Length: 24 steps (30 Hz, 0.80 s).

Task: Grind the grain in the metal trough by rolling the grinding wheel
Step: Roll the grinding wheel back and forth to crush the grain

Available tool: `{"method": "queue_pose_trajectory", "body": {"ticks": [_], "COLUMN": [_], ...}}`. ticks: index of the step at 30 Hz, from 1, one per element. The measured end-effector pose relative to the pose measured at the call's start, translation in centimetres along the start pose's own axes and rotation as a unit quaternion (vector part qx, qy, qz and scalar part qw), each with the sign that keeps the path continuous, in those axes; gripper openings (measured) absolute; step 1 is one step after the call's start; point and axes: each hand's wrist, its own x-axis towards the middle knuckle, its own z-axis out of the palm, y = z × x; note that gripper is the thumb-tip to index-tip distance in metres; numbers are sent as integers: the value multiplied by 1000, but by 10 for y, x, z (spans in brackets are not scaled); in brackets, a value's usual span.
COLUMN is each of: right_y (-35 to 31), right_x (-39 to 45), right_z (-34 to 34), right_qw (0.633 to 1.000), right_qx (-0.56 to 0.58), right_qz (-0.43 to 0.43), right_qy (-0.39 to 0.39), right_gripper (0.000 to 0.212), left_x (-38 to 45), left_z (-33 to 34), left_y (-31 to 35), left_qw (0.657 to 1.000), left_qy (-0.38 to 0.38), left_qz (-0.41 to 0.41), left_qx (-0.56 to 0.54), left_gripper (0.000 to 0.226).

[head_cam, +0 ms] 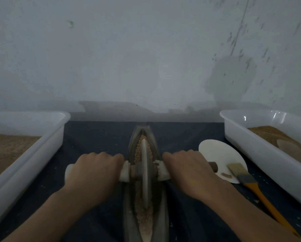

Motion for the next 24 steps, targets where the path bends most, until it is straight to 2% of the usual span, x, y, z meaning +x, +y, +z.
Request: {"method": "queue_pose_trajectory", "body": {"ticks": [3, 6, 9, 13, 18, 21, 24], "right_y": [12, 18, 14, 0, -11, -7, 4], "right_x": [23, 39, 36, -1, -26, -12, 13], "right_z": [15, 19, 10, -11, -22, -14, 1], "right_qw": [999, 998, 999, 1000, 998, 999, 1000], "right_qx": [-18, -35, -34, -1, 6, 3, -16], "right_qz": [11, 15, 8, -5, -9, 2, 7], "right_qy": [37, 54, 30, -27, -56, -32, 6], "right_gripper": [24, 19, 20, 23, 31, 24, 19], "left_x": [25, 41, 36, -2, -27, -11, 14], "left_z": [8, 10, 8, -2, -13, -7, 8], "left_y": [-2, -2, -3, 0, 5, 4, -2], "left_qw": [999, 999, 999, 999, 999, 1000, 1000], "left_qy": [31, 40, 29, -25, -29, -17, 6], "left_qz": [-16, -19, -15, -4, 7, -1, -18], "left_qx": [-6, -11, -19, -48, -11, 2, -24], "left_gripper": [28, 24, 23, 40, 41, 38, 26]}}
